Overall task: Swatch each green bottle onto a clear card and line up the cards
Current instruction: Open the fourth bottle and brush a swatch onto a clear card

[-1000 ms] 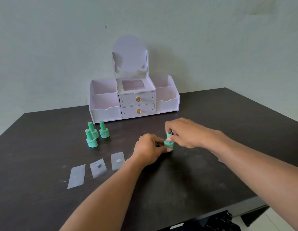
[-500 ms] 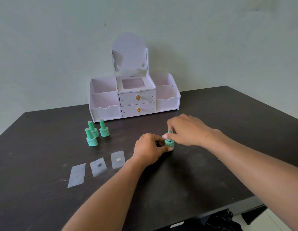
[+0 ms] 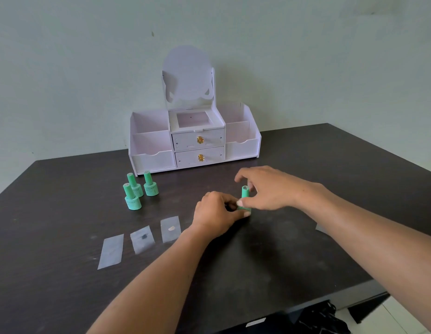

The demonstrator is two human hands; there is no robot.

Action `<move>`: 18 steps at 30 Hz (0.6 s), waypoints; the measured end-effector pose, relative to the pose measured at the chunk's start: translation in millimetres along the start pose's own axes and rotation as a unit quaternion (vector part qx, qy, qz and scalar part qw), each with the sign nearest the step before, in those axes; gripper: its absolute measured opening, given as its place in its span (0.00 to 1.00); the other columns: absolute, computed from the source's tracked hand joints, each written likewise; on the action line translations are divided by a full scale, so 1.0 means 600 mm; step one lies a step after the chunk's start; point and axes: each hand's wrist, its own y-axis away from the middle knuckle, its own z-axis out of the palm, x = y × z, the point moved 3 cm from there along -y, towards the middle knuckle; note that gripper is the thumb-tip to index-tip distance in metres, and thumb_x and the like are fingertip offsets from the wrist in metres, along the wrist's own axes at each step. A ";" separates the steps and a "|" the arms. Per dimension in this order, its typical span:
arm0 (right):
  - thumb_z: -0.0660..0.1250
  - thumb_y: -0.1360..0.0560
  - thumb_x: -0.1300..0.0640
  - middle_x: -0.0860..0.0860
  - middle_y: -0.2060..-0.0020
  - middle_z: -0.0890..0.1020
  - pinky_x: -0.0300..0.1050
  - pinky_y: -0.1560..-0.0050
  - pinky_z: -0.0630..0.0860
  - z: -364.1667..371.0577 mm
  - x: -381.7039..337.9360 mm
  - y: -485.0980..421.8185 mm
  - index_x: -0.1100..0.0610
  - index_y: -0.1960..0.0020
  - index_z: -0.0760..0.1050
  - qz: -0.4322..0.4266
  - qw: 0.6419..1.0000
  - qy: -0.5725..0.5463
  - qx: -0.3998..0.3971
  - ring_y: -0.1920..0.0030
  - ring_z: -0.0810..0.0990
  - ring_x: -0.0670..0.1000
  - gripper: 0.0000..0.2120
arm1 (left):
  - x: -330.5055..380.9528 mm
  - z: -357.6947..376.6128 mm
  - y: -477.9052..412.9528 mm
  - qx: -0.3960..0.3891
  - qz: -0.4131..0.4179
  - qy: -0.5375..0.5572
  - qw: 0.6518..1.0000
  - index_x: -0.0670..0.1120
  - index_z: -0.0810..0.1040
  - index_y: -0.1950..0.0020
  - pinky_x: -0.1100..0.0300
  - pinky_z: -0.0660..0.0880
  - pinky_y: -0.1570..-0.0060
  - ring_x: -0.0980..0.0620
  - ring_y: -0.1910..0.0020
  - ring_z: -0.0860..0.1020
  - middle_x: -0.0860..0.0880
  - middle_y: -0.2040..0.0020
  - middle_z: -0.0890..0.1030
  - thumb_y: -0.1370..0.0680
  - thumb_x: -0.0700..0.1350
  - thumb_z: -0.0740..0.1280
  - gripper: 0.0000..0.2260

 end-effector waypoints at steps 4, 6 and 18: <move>0.68 0.22 0.50 0.44 0.58 0.77 0.46 0.55 0.75 0.001 0.009 -0.010 0.49 0.50 0.80 0.001 0.999 -0.014 0.031 0.53 0.79 0.50 0.04 | 0.000 0.001 0.002 0.008 0.005 0.003 1.000 0.58 0.85 0.51 0.47 0.77 0.45 0.54 0.50 0.79 0.59 0.58 0.83 0.33 0.61 0.77 0.14; 0.67 0.22 0.55 0.42 0.59 0.77 0.44 0.57 0.74 -0.009 0.007 -0.009 0.48 0.51 0.80 -0.012 0.999 -0.029 0.033 0.55 0.79 0.48 0.04 | 0.002 0.000 0.004 0.008 0.006 0.003 1.000 0.58 0.85 0.49 0.47 0.77 0.45 0.54 0.49 0.79 0.60 0.57 0.83 0.33 0.61 0.77 0.15; 0.66 0.23 0.58 0.42 0.61 0.77 0.41 0.62 0.73 -0.060 0.004 -0.005 0.50 0.51 0.81 -0.013 0.996 -0.050 0.067 0.59 0.80 0.49 0.07 | 0.005 -0.003 0.009 0.004 0.013 -0.014 1.000 0.58 0.84 0.44 0.49 0.77 0.44 0.54 0.48 0.79 0.60 0.55 0.83 0.32 0.59 0.78 0.18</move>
